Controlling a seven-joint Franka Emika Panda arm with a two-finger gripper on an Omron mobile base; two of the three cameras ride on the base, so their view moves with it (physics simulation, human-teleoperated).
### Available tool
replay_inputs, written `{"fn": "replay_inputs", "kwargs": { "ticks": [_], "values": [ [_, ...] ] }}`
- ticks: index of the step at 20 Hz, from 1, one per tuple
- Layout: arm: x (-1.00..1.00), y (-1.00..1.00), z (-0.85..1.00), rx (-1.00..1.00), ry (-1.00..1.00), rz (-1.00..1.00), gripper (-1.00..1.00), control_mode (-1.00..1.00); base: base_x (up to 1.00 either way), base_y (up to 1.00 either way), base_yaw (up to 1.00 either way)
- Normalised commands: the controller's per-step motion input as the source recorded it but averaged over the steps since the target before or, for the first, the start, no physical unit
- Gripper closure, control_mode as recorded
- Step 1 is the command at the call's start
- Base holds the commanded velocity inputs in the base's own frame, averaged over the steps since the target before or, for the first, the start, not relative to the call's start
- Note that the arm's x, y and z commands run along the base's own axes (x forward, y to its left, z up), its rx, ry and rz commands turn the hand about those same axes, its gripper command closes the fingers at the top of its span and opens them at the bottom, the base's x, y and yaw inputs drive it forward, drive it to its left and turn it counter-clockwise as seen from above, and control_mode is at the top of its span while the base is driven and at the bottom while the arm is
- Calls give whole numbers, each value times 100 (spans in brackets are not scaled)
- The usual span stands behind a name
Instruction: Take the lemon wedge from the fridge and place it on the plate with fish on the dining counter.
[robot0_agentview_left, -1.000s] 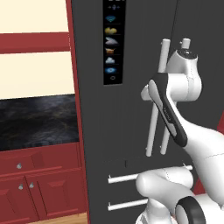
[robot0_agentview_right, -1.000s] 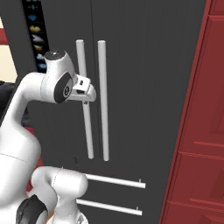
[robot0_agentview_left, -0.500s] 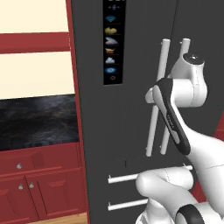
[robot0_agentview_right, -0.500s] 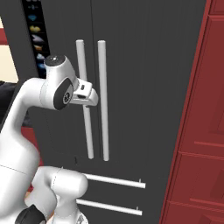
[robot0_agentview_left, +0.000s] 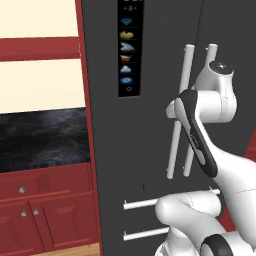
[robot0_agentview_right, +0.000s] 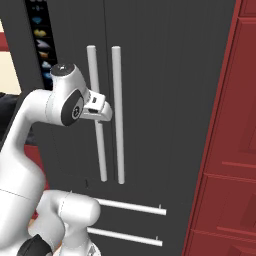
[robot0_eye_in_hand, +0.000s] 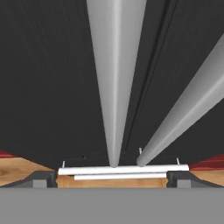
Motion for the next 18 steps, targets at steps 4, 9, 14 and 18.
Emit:
{"fn": "replay_inputs", "kwargs": {
  "ticks": [4, 9, 14, 18],
  "values": [
    [-18, 0, 0, 0, 0, 0, -100, -100, 0, 0, 0],
    [-15, 0, 0, 0, 0, 0, -100, -100, 0, 0, 0],
    [0, 0, 0, 0, 0, 0, -100, -100, 0, 0, 0],
    [0, 0, 0, 0, 0, 0, -100, -100, 0, 0, 0]
  ]
}}
